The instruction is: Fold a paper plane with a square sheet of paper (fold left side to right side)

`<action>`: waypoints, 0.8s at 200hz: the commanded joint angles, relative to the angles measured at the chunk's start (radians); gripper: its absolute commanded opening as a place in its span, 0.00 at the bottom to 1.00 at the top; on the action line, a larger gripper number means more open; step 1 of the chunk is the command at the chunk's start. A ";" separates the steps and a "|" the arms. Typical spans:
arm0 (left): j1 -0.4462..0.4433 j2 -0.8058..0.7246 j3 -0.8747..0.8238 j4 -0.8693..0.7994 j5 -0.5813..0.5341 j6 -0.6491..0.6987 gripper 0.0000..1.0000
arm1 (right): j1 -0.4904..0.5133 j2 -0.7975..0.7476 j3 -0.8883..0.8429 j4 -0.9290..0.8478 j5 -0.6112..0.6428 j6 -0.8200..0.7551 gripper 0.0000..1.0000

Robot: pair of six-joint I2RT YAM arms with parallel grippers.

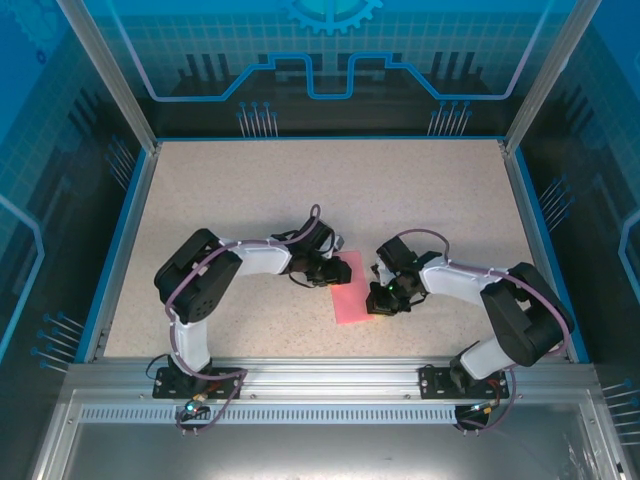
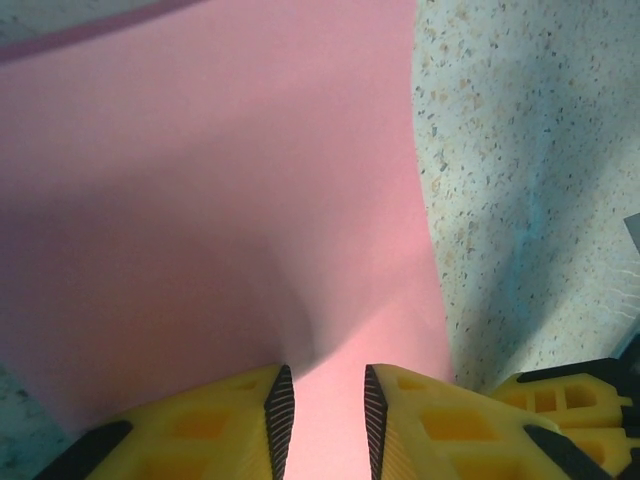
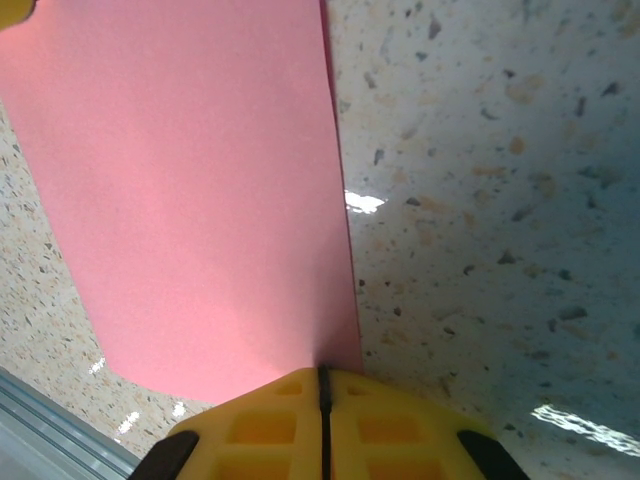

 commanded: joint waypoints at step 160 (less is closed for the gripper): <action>0.246 0.151 0.177 -0.068 -0.104 0.069 0.33 | 0.021 -0.029 -0.106 -0.077 0.028 0.044 0.08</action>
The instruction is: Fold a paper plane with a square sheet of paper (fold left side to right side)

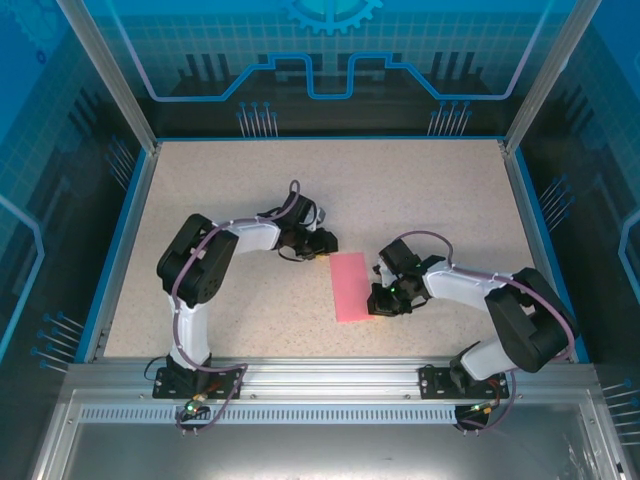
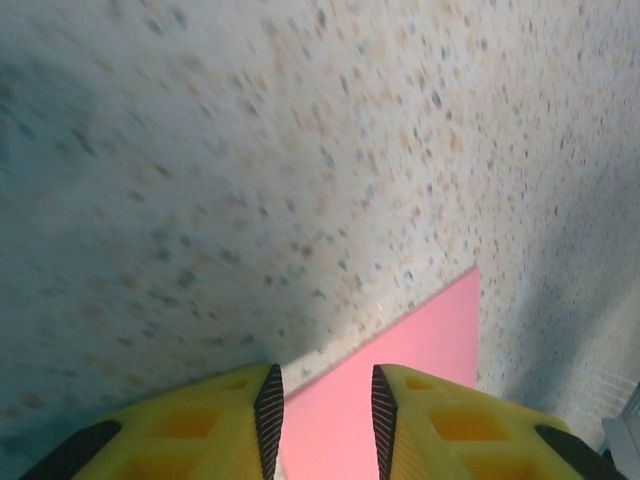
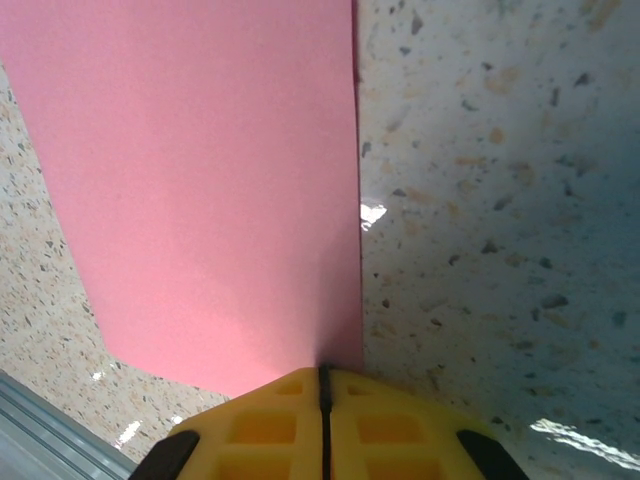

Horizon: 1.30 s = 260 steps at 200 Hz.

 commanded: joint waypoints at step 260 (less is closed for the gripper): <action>-0.253 -0.206 -0.176 -0.140 -0.009 -0.113 0.36 | -0.202 -0.358 -0.090 0.000 -0.078 0.045 0.99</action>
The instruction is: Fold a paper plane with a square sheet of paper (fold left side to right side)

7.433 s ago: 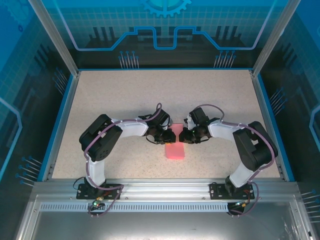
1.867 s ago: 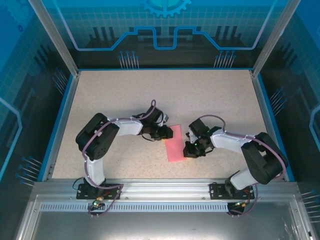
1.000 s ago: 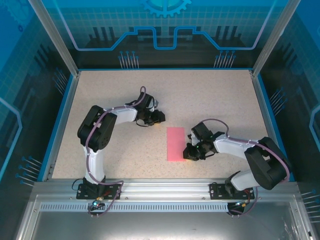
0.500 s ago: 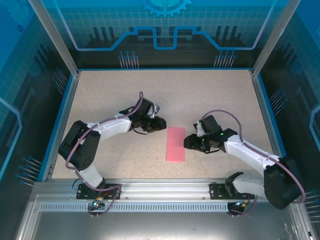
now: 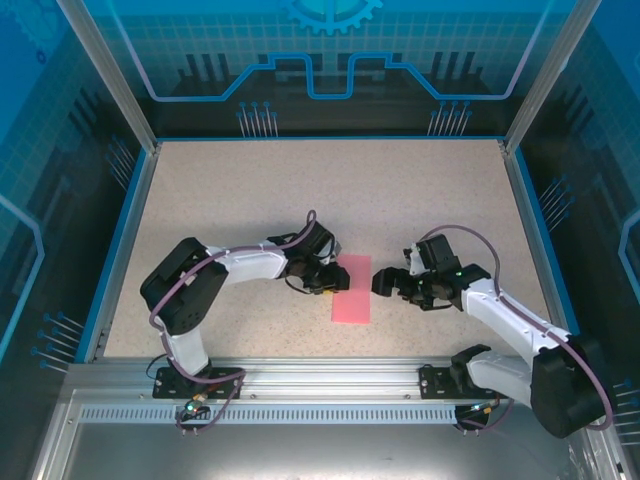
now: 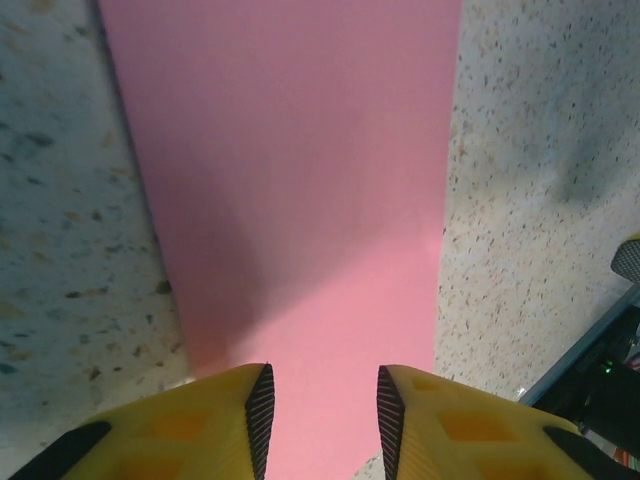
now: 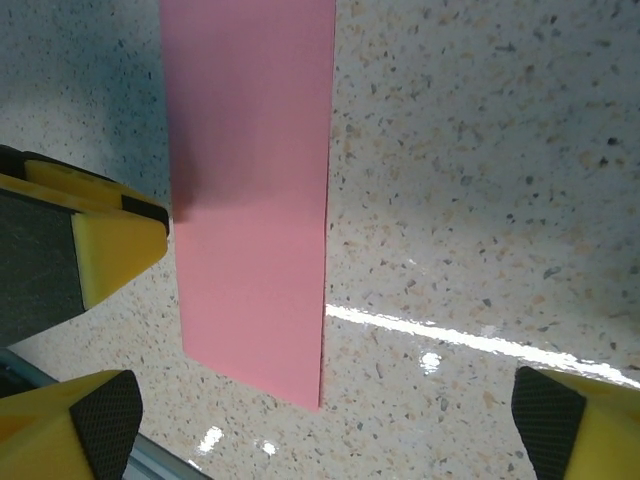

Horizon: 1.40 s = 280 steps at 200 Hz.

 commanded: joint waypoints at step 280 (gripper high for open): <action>-0.025 -0.007 -0.084 -0.023 -0.042 -0.008 0.35 | 0.125 0.406 0.074 0.119 -0.209 0.147 0.49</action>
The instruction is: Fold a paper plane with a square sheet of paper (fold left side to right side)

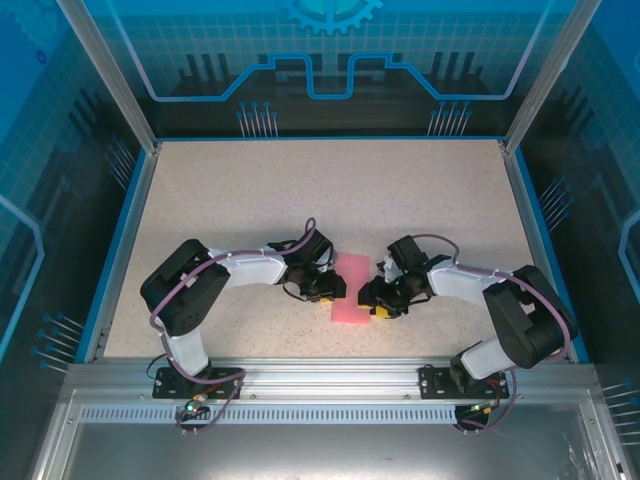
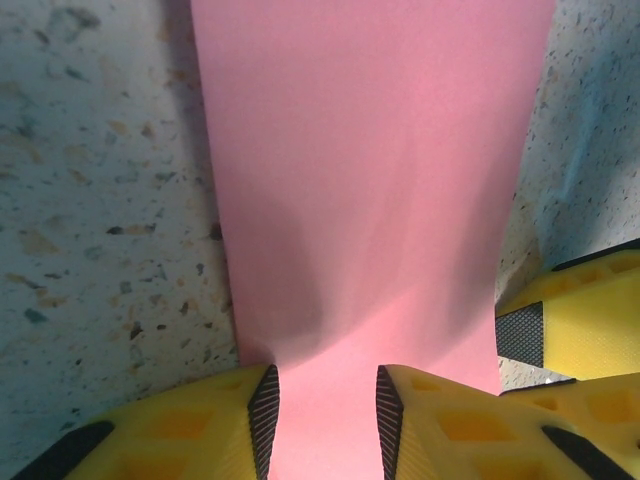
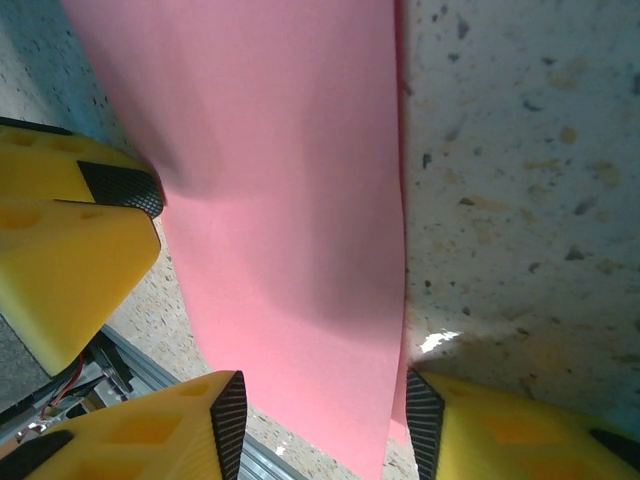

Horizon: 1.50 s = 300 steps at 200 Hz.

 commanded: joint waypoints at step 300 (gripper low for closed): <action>-0.394 -0.516 -0.110 -0.108 -0.540 0.260 0.69 | -0.080 0.013 0.104 0.140 -0.129 0.158 0.44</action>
